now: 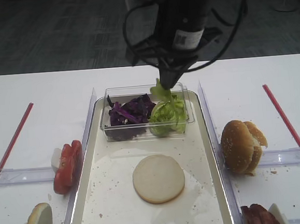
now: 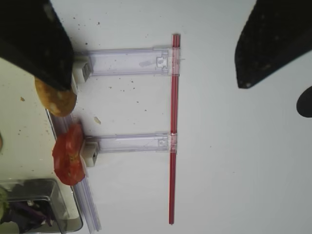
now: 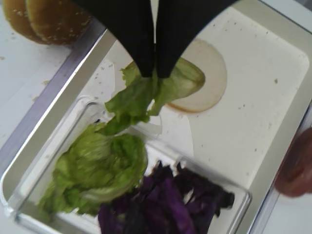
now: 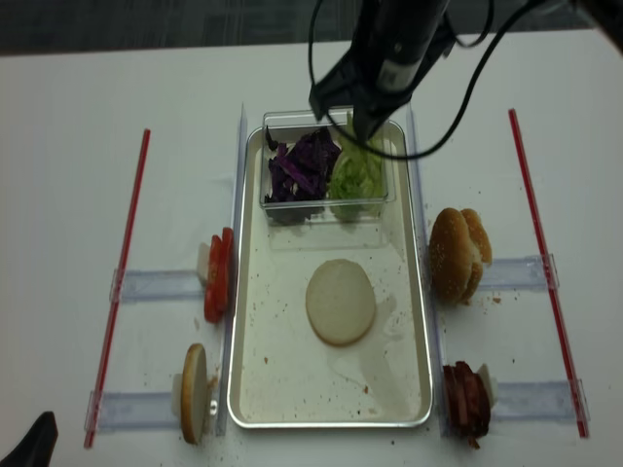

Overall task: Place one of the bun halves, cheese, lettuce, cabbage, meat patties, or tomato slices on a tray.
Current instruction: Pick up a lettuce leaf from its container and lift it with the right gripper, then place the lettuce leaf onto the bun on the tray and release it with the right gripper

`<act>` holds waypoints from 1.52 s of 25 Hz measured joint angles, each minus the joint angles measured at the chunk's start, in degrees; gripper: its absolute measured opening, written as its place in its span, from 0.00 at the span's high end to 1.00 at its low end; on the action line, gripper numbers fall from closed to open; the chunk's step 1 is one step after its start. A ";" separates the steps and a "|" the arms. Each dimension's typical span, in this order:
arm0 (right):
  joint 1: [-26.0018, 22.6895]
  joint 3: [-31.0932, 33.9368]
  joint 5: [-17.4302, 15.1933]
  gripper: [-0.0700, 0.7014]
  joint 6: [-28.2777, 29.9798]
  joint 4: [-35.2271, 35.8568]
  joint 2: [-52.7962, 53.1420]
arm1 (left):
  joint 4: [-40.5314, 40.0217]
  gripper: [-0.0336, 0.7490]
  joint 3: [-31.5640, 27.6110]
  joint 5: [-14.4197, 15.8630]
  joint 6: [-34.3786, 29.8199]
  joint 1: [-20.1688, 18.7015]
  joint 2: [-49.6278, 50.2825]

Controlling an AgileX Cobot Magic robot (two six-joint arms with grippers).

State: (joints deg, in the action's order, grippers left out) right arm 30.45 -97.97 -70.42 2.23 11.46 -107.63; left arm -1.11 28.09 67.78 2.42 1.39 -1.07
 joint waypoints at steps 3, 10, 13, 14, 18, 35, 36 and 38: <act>3.19 5.14 1.89 0.85 -0.23 -0.13 1.53 | 0.00 0.17 0.00 0.00 0.00 0.00 0.00; 6.66 16.05 6.70 0.85 -0.96 -0.13 2.83 | 0.00 0.17 0.00 0.00 0.00 0.00 0.00; 7.28 18.48 7.97 0.85 -0.96 0.70 2.94 | 0.00 0.17 0.00 0.00 0.00 0.00 0.00; 7.43 18.76 8.37 0.85 -0.96 0.70 3.07 | 0.00 0.17 0.00 0.00 0.00 0.00 0.00; 9.34 19.05 10.72 0.85 -0.22 1.66 3.07 | 0.00 0.17 0.00 0.00 0.00 0.00 0.00; 10.17 19.05 14.19 0.85 0.13 2.48 -5.47 | 0.00 0.17 0.00 0.00 0.00 0.09 0.00; 10.17 19.05 14.19 0.85 0.13 2.48 -5.75 | 0.00 0.17 0.00 0.00 0.00 0.09 0.00; 10.17 19.05 14.19 0.85 0.13 2.38 -5.75 | 0.00 0.17 0.00 0.00 0.00 0.09 0.00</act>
State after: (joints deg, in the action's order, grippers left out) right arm 40.62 -78.92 -56.23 2.36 13.84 -113.38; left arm -1.11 28.09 67.78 2.42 1.48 -1.07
